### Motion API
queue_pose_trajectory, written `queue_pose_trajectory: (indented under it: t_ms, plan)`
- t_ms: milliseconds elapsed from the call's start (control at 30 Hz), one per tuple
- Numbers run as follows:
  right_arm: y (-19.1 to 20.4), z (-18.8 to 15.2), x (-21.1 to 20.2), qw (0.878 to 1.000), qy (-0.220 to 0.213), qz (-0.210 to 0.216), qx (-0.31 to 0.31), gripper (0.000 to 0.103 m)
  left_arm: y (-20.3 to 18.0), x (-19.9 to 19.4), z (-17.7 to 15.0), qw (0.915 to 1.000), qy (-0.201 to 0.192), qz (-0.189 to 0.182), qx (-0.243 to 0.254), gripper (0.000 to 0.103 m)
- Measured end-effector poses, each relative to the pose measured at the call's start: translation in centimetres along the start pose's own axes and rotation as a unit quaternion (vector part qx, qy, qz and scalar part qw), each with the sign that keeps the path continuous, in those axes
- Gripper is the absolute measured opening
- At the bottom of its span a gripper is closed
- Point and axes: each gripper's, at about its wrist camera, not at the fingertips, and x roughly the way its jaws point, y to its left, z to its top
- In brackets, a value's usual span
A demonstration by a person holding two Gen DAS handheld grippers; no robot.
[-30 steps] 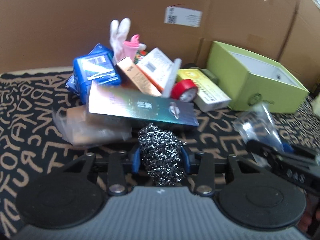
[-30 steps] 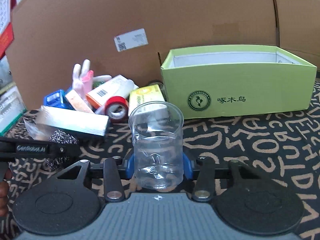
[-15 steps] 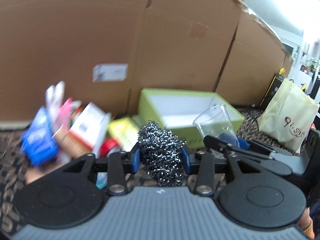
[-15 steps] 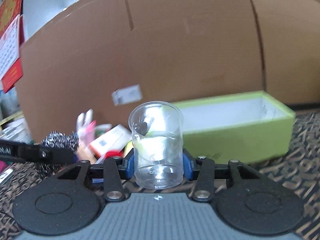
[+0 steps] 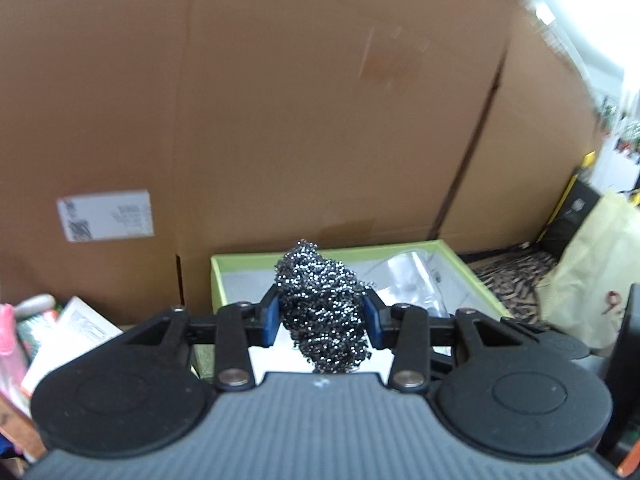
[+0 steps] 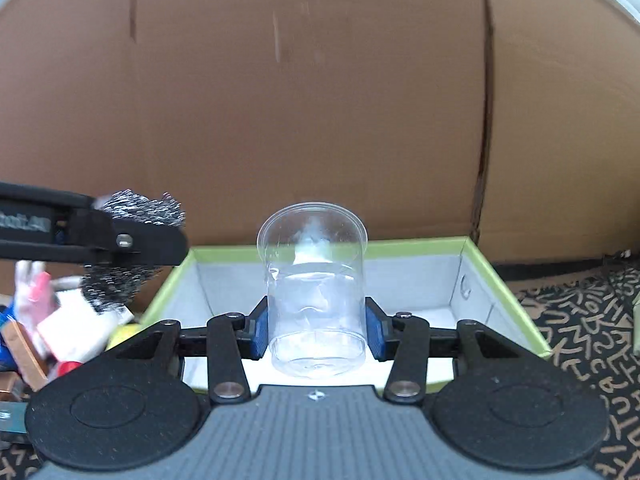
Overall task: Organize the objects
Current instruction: 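Grasp the clear plastic cup with the right tool while the left grasps the steel wool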
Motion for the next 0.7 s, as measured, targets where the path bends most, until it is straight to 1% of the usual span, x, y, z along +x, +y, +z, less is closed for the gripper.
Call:
queue_pose_trajectory:
  t_ms: [100,167,267,333,400,433,467,533,567,633,700]
  plan:
    - [-0.3,0.0,2.8,0.999,0.040,0.003,0.001,0.050,0.1,2.6,-0.1,0.9996,0.024,0.015,0.004,0.040]
    - [-0.3,-0.2,4.1,0.998,0.058,0.006,-0.001,0.050,0.2,3.5,-0.3,0.9994,0.028,0.019,0.006,0.041]
    - [0.0,-0.4,5.5,0.997,0.074,0.006,-0.008,0.050,0.3,4.7,-0.5,0.9991,0.034,0.022,0.011,0.043]
    - [0.4,-0.4,6.0,0.997,0.079,0.005,-0.014,0.051,0.3,5.0,-0.7,0.9989,0.031,0.028,0.020,0.044]
    - [0.5,0.0,6.7,0.996,0.083,0.005,-0.018,0.053,0.3,5.2,-0.9,0.9989,0.022,0.032,0.028,0.059]
    - [0.5,0.0,6.9,0.996,0.086,0.005,-0.020,0.054,0.2,5.1,-0.8,0.9989,0.015,0.036,0.028,0.077]
    - [0.5,-0.1,7.2,0.996,0.090,0.008,-0.022,0.062,0.2,4.9,-0.8,0.9988,0.005,0.041,0.026,0.090]
    - [0.4,-0.1,7.5,0.995,0.098,0.010,-0.026,0.073,0.5,4.0,-0.9,0.9988,-0.018,0.042,0.021,0.098]
    - [0.3,-0.1,7.5,0.995,0.099,0.007,-0.029,0.074,0.7,3.5,-0.8,0.9988,-0.024,0.039,0.017,0.103]
    - [0.0,0.1,7.0,0.995,0.094,-0.003,-0.032,0.074,1.0,2.3,-0.9,0.9988,-0.036,0.032,0.008,0.103]
    - [-0.4,0.6,5.6,0.997,0.073,-0.016,-0.028,0.075,1.1,0.6,-0.8,0.9986,-0.047,0.025,0.007,0.103]
